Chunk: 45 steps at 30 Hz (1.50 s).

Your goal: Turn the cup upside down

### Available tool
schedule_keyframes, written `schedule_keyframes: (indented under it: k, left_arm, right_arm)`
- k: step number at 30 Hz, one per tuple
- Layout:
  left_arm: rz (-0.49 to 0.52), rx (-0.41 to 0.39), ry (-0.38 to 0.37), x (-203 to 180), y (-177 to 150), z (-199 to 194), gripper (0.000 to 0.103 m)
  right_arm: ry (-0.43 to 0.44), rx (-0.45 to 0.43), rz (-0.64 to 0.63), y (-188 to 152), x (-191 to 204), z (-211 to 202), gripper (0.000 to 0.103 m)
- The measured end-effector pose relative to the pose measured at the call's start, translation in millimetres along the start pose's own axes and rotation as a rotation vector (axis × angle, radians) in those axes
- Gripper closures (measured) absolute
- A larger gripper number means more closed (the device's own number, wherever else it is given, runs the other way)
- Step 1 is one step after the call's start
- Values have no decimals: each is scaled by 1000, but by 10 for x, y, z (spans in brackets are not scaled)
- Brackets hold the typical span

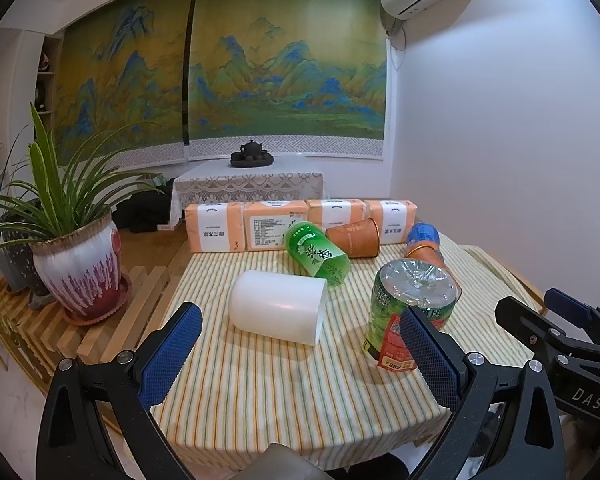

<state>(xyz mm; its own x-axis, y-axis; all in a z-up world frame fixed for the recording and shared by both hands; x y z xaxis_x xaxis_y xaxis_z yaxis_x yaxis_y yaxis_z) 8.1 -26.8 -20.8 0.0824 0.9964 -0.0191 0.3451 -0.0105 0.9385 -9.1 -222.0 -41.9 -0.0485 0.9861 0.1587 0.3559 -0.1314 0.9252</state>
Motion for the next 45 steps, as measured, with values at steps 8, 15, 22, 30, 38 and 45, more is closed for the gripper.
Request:
schedule_keyframes:
  k: [8,15,22,30,38,45]
  left_arm:
    - [0,2,0,15,-5,10,2]
    - [-1,3,1,25,-6,34,2]
    - [-1,3,1,23,-7,33,1]
    - [-1,2,3,27,-7,37,1]
    - [0,2,4,25,-7,38,1]
    - [-4,0,5,28,-3,50,1]
  right_arm:
    - [-2,1,0,-3,-5,2,11]
    - [-3,5,4,-14,-17,21,11]
    - [-3,7,4,-25,-19,22,11]
    - [-4,12,5,-34,-16,29,11]
    - [-4,13,4,-34,-20,30,11]
    - [-2,17,9,-44,-18,45,11]
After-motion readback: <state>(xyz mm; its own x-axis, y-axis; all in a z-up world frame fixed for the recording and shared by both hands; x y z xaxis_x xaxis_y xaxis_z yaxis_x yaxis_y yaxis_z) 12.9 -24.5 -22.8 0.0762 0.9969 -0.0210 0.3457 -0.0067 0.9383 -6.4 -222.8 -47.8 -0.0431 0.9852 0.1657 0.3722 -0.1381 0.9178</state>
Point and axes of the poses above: each gripper's, at about its wrist camera, not at the fingertips, and z roughly the way its jaws point, x to its left, y to its top, the point moved 3 cm from there along z, roughly the way its jaws point, and after that the axes turned 4 degrees about -x, right-handed, at the moved point
